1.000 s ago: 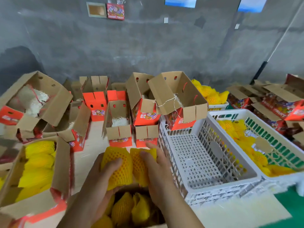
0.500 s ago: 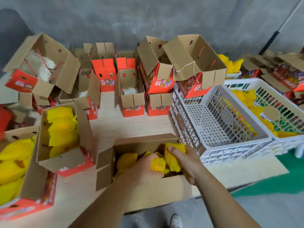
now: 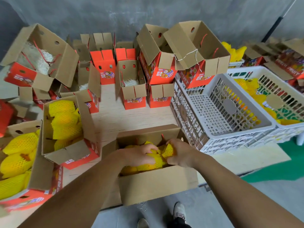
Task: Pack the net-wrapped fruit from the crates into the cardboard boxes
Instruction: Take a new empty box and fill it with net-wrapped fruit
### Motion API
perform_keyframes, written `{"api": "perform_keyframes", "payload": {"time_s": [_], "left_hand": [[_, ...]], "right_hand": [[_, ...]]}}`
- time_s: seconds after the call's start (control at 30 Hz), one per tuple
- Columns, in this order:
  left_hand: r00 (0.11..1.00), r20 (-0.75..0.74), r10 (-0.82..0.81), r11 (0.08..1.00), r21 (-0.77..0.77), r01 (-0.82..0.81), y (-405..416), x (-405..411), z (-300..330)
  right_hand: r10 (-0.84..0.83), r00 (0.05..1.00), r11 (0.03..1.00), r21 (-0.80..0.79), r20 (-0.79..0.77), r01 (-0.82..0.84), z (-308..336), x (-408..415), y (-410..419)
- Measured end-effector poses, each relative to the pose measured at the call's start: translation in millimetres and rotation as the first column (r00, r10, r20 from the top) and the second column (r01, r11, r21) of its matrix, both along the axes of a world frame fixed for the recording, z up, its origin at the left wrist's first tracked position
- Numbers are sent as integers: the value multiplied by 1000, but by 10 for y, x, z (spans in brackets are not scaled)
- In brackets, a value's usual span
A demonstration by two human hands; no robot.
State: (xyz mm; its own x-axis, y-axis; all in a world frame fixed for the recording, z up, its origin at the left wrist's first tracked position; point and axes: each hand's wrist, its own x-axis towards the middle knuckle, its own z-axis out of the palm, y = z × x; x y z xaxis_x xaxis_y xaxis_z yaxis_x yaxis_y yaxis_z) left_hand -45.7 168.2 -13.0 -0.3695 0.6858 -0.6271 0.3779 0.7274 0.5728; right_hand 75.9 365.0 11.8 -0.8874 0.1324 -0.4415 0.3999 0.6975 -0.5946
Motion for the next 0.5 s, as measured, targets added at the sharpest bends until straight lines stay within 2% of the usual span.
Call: {"api": "perform_keyframes", "payload": {"time_s": [0.1,0.17,0.23,0.33,0.5], "left_hand": [[973,-230,-20,999,-49,9,-6,130,-71],[959,-282,-4,989,-141,-37,-13,185,-90],[961,-272,53,974,-196,-109,1,166,-91],[959,-223,175,965,-154,-212,60,162,-84],[946,-118,302,953,47,-298,45,204,-155]], "right_hand": [[69,995,998,-6,73,-69,47,-75,-26],[156,972,988,-8,177,-157,104,-148,-45],[216,931,972,31,295,-235,148,-238,-54],[246,868,928,152,431,-339,126,-333,-101],[232,903,940,154,363,-303,-109,-300,-156]]}}
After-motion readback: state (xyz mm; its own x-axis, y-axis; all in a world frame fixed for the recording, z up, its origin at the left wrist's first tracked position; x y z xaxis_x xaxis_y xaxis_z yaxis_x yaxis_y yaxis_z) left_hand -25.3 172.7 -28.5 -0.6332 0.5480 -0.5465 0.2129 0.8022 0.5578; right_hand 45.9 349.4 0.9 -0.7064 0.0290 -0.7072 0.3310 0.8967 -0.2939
